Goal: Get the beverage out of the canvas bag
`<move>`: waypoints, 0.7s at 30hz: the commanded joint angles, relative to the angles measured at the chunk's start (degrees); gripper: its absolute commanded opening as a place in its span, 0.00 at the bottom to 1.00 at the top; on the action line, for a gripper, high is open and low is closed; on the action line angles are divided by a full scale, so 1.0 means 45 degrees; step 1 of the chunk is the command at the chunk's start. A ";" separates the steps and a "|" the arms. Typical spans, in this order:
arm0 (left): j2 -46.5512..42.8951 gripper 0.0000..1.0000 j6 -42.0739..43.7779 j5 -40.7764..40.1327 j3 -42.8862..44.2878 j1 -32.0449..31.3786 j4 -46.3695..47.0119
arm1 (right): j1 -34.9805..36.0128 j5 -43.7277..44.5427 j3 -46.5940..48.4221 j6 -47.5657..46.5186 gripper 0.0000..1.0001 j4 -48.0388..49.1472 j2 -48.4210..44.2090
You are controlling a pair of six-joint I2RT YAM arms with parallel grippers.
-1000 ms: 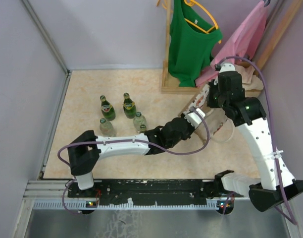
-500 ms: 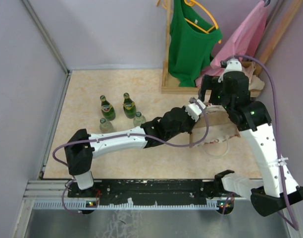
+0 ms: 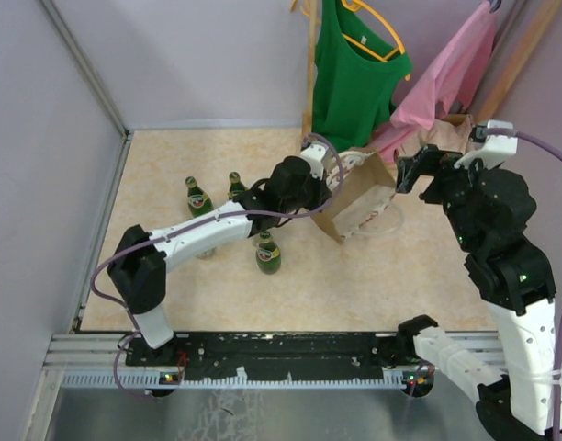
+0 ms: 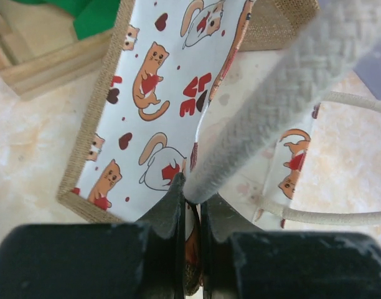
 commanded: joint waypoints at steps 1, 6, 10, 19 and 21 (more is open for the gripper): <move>0.0464 0.00 -0.1107 0.1134 0.0566 0.0241 -0.0548 | 0.0073 0.0381 0.0193 0.0048 0.99 0.0637 0.0178; 0.0709 0.11 -0.1507 0.1255 0.0519 0.0743 -0.0951 | 0.0081 0.1003 0.0083 0.0087 0.99 0.0576 0.0074; 0.0877 0.37 -0.1814 0.1622 0.0401 0.1293 -0.1020 | 0.0081 0.1348 0.0228 0.0102 0.99 0.0200 0.0144; -0.0040 0.58 -0.1936 0.0860 -0.0857 0.1810 -0.0848 | 0.0081 0.2239 -0.0581 0.0141 0.99 0.0524 -0.0231; -0.0394 0.69 -0.1935 0.0789 -0.1113 0.1815 -0.0833 | 0.0091 0.2585 -0.0872 0.0173 0.99 0.0576 -0.0292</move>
